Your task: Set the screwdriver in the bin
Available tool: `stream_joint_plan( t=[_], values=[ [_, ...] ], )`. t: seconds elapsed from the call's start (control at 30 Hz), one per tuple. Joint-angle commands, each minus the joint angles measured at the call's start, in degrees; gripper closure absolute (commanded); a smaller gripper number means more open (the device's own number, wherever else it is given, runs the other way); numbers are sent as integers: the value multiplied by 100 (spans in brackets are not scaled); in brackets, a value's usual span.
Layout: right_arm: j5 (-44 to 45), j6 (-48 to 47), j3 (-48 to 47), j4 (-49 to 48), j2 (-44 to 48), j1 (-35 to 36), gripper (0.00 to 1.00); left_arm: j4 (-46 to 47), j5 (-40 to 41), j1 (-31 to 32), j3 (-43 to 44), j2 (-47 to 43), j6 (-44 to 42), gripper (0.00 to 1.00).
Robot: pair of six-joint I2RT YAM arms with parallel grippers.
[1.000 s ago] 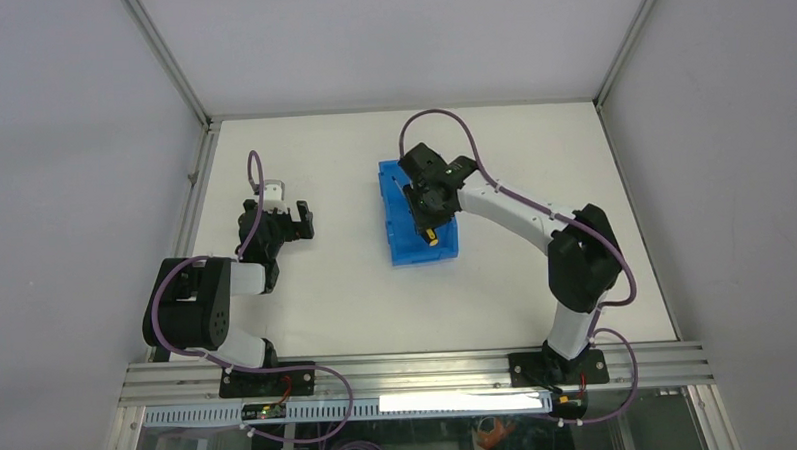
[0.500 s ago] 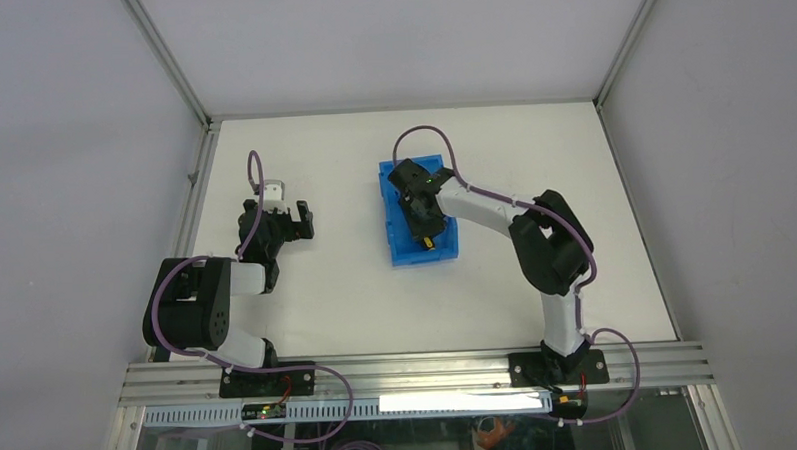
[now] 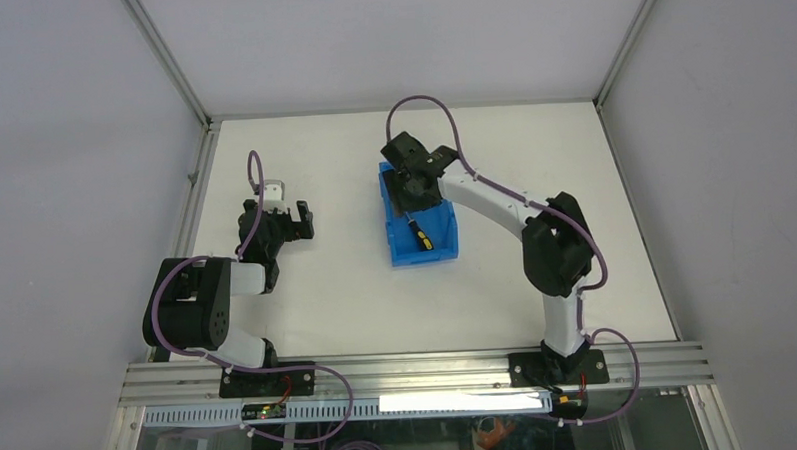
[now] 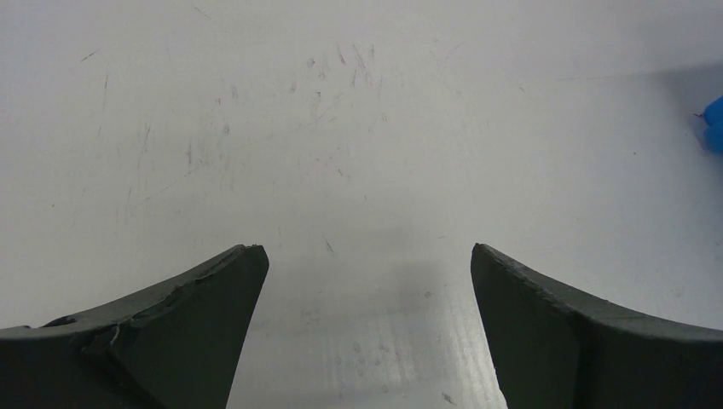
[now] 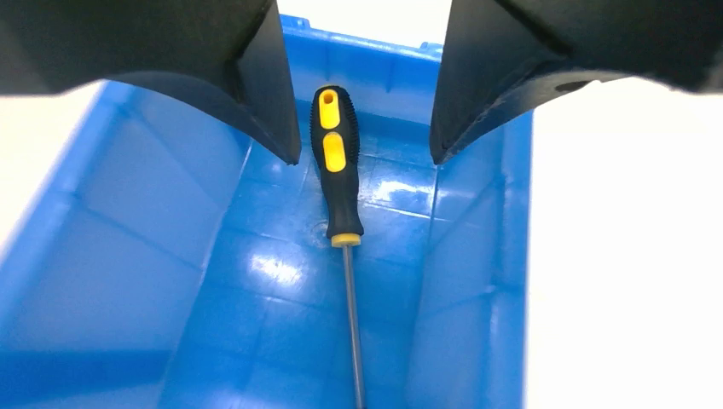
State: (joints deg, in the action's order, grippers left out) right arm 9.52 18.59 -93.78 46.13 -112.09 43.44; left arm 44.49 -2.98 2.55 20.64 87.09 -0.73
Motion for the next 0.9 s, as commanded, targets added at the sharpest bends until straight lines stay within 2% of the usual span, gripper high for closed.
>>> stream_joint_plan(
  t=[0.0,0.13,0.2,0.23,0.37,0.53,0.67,0.87],
  values=[
    [541,-71,-629,287,772,9,37,183,44,-17,115,-71,62,1],
    [1032,-93,-656,523,1275,-280,17,183,48,-17,115,-70,62,1],
    [1174,-77,-392,570,1629,-686,4,183,44,-17,115,-70,57,1],
    [1190,-61,-237,568,1815,-902,1,183,48,-14,115,-69,62,1],
    [1018,-41,532,505,2602,-1985,1,183,46,-13,115,-72,59,1],
    [1308,-41,1254,510,3372,-3152,1,183,44,-17,115,-70,56,1],
    [1333,-103,1568,484,3731,-3653,1,183,46,-16,115,-75,62,1],
    [1106,-153,1724,288,3975,-3878,1,183,44,-13,115,-76,64,1]
  ],
)
